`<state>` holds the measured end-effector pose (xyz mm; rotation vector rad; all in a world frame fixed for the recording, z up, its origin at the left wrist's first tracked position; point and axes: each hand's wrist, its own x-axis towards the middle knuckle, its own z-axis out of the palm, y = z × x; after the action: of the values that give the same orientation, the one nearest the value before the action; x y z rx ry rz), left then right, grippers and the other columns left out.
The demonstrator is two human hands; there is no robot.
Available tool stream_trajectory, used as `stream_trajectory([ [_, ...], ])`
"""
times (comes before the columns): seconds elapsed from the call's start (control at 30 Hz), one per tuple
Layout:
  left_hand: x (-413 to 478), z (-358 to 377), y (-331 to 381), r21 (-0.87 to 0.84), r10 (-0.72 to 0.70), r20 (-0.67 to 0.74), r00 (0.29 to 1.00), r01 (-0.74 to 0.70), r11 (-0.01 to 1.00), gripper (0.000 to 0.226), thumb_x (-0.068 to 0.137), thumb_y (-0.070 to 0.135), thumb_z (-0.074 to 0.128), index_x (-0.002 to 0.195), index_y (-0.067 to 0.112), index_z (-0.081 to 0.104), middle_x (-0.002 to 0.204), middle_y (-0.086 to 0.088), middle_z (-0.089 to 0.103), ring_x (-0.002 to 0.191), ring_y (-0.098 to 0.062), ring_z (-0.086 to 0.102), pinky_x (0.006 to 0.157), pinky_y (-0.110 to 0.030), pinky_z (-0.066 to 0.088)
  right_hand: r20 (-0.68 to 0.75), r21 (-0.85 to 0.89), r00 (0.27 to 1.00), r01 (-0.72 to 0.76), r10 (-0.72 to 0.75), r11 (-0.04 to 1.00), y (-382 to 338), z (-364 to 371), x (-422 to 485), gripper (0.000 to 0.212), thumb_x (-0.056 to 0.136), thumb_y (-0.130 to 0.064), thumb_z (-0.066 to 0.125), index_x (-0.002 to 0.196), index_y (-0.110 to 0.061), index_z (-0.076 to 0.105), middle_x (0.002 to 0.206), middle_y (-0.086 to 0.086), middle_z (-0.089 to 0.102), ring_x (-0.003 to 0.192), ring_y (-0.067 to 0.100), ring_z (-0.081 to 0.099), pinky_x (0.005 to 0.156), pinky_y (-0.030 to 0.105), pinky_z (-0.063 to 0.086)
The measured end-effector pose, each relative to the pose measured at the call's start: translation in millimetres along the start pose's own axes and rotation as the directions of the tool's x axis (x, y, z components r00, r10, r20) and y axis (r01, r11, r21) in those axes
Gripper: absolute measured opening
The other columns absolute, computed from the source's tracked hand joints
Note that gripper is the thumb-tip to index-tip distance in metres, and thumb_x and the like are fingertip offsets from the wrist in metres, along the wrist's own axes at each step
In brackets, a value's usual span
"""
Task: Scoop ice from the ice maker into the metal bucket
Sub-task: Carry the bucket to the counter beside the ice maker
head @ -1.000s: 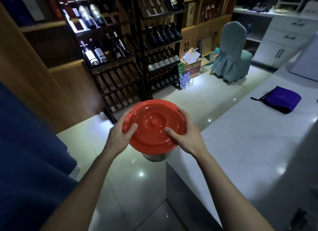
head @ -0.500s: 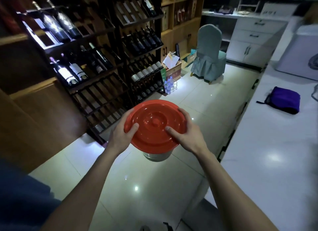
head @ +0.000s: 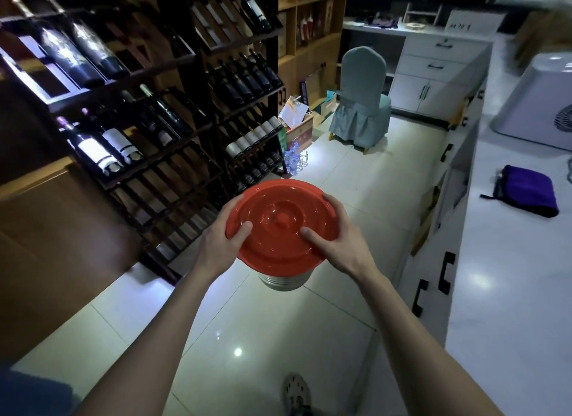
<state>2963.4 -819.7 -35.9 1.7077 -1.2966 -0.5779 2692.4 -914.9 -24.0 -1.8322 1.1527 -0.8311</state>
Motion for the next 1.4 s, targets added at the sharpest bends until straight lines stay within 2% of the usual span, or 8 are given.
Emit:
stream_trajectory([
  [0.23, 88, -2, -29, 0.048, -0.031, 0.015, 0.999, 0.03, 0.998, 0.063, 0.094, 0.054, 0.062, 0.154, 0.057, 0.043, 0.134, 0.029, 0.064, 0.125, -0.006, 0.062, 0.111, -0.033, 0.048, -0.007, -0.003, 0.999, -0.042, 0.042, 0.999, 17, 29, 85, 0.087, 0.077, -0.075, 0.08, 0.15, -0.058, 0.035, 0.133, -0.021, 0.066, 0.12, 0.009, 0.066, 0.108, 0.043, 0.054],
  [0.33, 140, -5, -39, 0.074, -0.027, 0.018, 0.999, 0.026, 0.997, 0.06, 0.101, 0.045, 0.068, 0.154, 0.057, 0.042, 0.129, 0.033, 0.063, 0.121, -0.004, 0.062, 0.11, -0.033, 0.048, -0.007, 0.006, 0.999, -0.045, 0.045, 0.999, 22, 38, 134, 0.087, 0.078, -0.073, 0.08, 0.151, -0.057, 0.035, 0.131, -0.021, 0.067, 0.118, 0.008, 0.066, 0.107, 0.039, 0.054],
  [0.57, 262, 4, -40, 0.06, 0.023, 0.039, 0.999, -0.025, 0.998, 0.056, 0.106, 0.042, 0.065, 0.154, 0.058, 0.042, 0.134, 0.029, 0.062, 0.125, -0.007, 0.063, 0.109, -0.037, 0.053, -0.035, -0.005, 0.998, -0.046, 0.045, 0.999, 23, 28, 244, 0.085, 0.081, -0.069, 0.08, 0.151, -0.058, 0.034, 0.12, -0.028, 0.064, 0.111, 0.004, 0.064, 0.102, 0.03, 0.052],
  [0.87, 400, 69, -26, -0.013, 0.125, 0.177, 0.976, -0.125, 0.992, 0.061, 0.096, 0.054, 0.061, 0.154, 0.058, 0.042, 0.139, 0.03, 0.061, 0.129, 0.0, 0.059, 0.115, -0.041, 0.05, -0.2, 0.002, 0.975, -0.1, 0.098, 0.995, 59, -19, 333, 0.085, 0.078, -0.074, 0.08, 0.148, -0.062, 0.034, 0.13, -0.02, 0.067, 0.118, 0.012, 0.067, 0.105, 0.046, 0.056],
  [0.97, 446, 99, -23, -0.032, 0.169, 0.237, 0.957, -0.166, 0.986, 0.062, 0.096, 0.055, 0.061, 0.155, 0.056, 0.042, 0.139, 0.025, 0.063, 0.128, -0.005, 0.061, 0.112, -0.038, 0.049, -0.249, 0.004, 0.961, -0.126, 0.123, 0.992, 74, -36, 361, 0.085, 0.079, -0.072, 0.081, 0.149, -0.061, 0.034, 0.133, -0.018, 0.066, 0.119, 0.012, 0.067, 0.106, 0.046, 0.056],
  [1.13, 539, 151, -18, -0.056, 0.233, 0.342, 0.91, -0.228, 0.972, 0.057, 0.095, 0.057, 0.061, 0.146, 0.07, 0.04, 0.137, 0.024, 0.063, 0.126, -0.009, 0.062, 0.109, -0.037, 0.049, -0.365, -0.023, 0.913, -0.202, 0.18, 0.979, 93, -63, 413, 0.087, 0.081, -0.066, 0.083, 0.152, -0.056, 0.035, 0.133, -0.019, 0.065, 0.118, 0.004, 0.064, 0.103, 0.028, 0.051],
  [1.27, 617, 193, 0, -0.118, 0.289, 0.423, 0.859, -0.264, 0.957, 0.06, 0.095, 0.053, 0.062, 0.153, 0.049, 0.048, 0.136, 0.024, 0.064, 0.126, -0.004, 0.061, 0.113, -0.035, 0.048, -0.467, -0.006, 0.853, -0.265, 0.231, 0.964, 100, -89, 456, 0.089, 0.08, -0.065, 0.084, 0.154, -0.054, 0.035, 0.131, -0.02, 0.065, 0.118, 0.003, 0.063, 0.102, 0.025, 0.048],
  [1.4, 678, 236, 26, -0.165, 0.373, 0.49, 0.788, -0.336, 0.927, 0.058, 0.098, 0.053, 0.063, 0.153, 0.053, 0.044, 0.136, 0.025, 0.064, 0.124, -0.004, 0.061, 0.107, -0.029, 0.047, -0.565, 0.013, 0.786, -0.296, 0.251, 0.955, 106, -115, 489, 0.087, 0.082, -0.063, 0.084, 0.154, -0.056, 0.035, 0.13, -0.02, 0.065, 0.119, 0.005, 0.063, 0.105, 0.026, 0.047],
])
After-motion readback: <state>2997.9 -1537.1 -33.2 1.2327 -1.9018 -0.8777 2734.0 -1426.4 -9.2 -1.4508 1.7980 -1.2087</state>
